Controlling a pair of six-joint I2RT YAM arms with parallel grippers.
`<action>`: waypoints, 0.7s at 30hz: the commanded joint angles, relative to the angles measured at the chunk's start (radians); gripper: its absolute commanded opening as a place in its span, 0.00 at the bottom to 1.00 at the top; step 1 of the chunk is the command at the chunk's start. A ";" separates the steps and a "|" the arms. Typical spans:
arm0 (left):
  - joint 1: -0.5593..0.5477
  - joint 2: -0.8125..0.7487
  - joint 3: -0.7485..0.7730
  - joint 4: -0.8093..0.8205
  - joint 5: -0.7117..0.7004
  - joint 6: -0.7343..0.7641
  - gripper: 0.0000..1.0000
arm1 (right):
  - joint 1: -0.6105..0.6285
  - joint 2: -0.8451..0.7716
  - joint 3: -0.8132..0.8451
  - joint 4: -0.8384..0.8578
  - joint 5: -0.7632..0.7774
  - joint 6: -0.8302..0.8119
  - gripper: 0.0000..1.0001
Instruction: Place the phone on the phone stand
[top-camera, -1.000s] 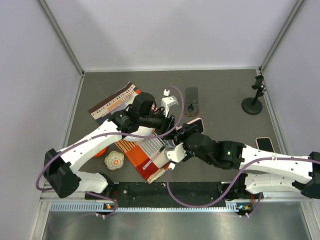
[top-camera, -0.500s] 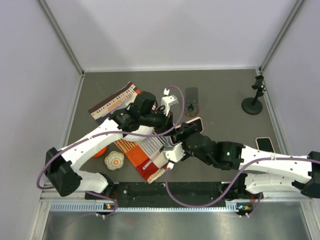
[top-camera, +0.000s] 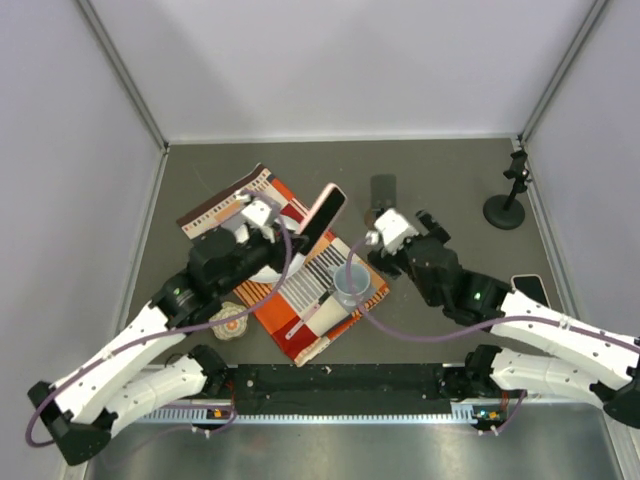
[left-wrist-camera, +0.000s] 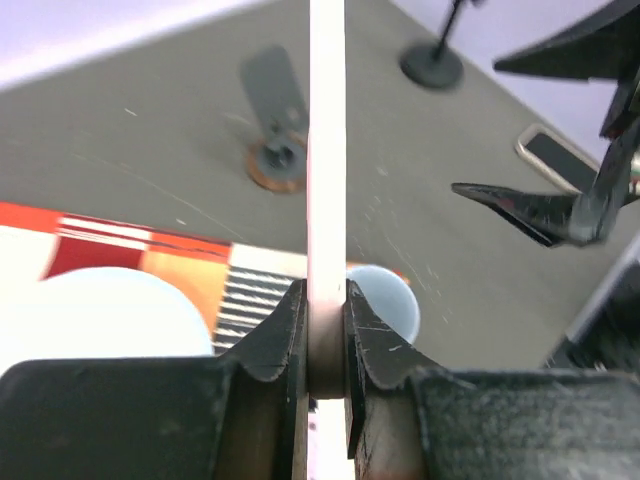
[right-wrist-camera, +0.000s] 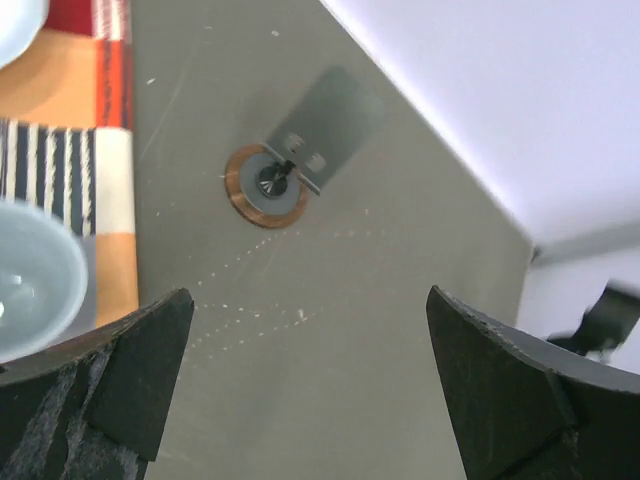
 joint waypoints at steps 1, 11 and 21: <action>0.002 -0.195 -0.120 0.346 -0.246 -0.019 0.00 | -0.122 0.033 0.142 -0.051 -0.040 0.698 0.99; 0.002 -0.288 -0.193 0.448 -0.312 -0.005 0.00 | -0.159 0.222 0.307 0.420 -0.630 1.234 0.99; 0.001 -0.288 -0.196 0.465 -0.237 0.010 0.00 | -0.076 0.423 0.454 0.524 -0.654 1.254 0.99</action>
